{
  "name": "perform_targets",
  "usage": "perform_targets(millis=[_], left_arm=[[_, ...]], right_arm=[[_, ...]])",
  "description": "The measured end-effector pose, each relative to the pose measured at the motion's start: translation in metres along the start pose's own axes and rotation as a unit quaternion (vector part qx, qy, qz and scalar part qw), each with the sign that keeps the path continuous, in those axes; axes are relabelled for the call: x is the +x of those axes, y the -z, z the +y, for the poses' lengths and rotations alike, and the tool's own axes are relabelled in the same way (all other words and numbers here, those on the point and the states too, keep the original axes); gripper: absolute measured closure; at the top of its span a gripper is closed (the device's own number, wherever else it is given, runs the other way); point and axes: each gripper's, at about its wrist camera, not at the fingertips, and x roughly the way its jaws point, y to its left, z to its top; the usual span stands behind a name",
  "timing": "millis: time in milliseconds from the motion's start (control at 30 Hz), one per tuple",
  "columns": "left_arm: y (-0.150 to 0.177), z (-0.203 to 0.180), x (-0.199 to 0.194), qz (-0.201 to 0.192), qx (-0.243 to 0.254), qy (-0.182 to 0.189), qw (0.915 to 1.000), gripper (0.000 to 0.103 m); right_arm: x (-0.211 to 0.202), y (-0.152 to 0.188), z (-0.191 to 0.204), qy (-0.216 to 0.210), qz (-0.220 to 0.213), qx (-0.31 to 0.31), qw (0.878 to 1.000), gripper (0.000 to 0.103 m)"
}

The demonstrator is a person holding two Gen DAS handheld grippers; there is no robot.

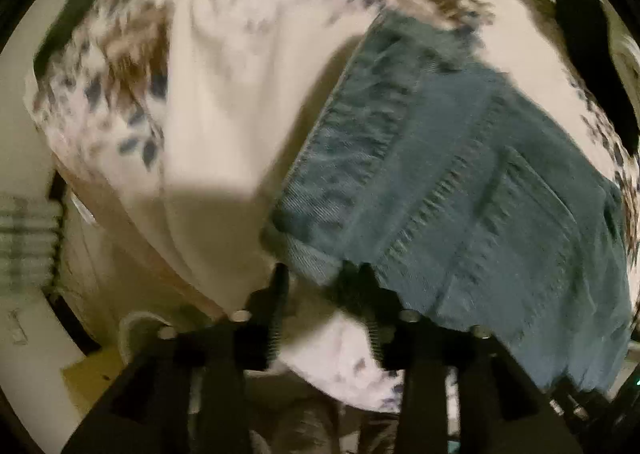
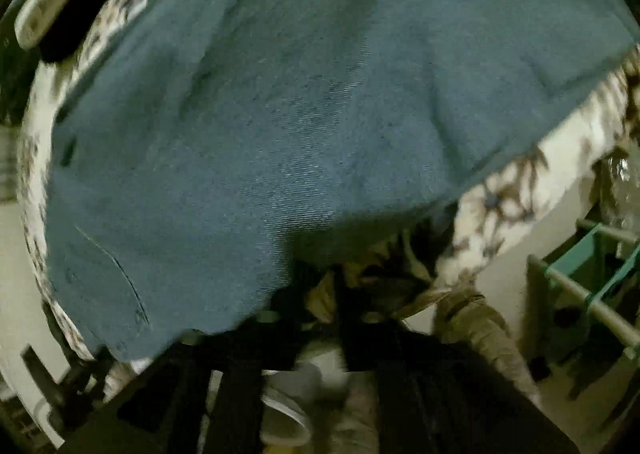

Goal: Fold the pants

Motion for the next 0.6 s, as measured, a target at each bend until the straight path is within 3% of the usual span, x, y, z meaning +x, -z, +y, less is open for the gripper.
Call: perform_targets(millis=[33,100,167,233,367,500,600], left_arm=[[0.001,-0.010,-0.016,-0.016,0.020,0.001,0.9997,0.037],[0.001,-0.025,-0.036,-0.033,0.041,-0.002,0.9986,0.015],[0.001,-0.047,-0.059,-0.059,0.058,-0.001,0.9966,0.015],[-0.002,-0.076,-0.072,-0.072,0.079,0.011,0.9942,0.015],[-0.034,-0.131,-0.053,-0.072,0.100,0.023,0.9922,0.015],[-0.058,-0.169,-0.029,-0.057,0.113,0.019,0.9917,0.015],[-0.073,-0.182,-0.009,-0.039,0.117,0.011,0.9924,0.015]], right_arm=[[-0.005,-0.003,0.006,-0.006,0.007,-0.015,1.000,0.054],[-0.020,-0.008,0.022,-0.010,0.009,-0.051,0.999,0.052],[-0.042,-0.013,0.049,-0.028,0.015,-0.101,0.994,0.043],[-0.060,-0.021,0.081,-0.033,0.013,-0.157,0.987,0.042],[-0.071,-0.058,0.150,-0.042,0.011,-0.235,0.971,0.040],[-0.053,-0.116,0.217,-0.021,0.009,-0.307,0.951,0.040],[-0.019,-0.153,0.254,-0.006,0.051,-0.366,0.929,0.040]])
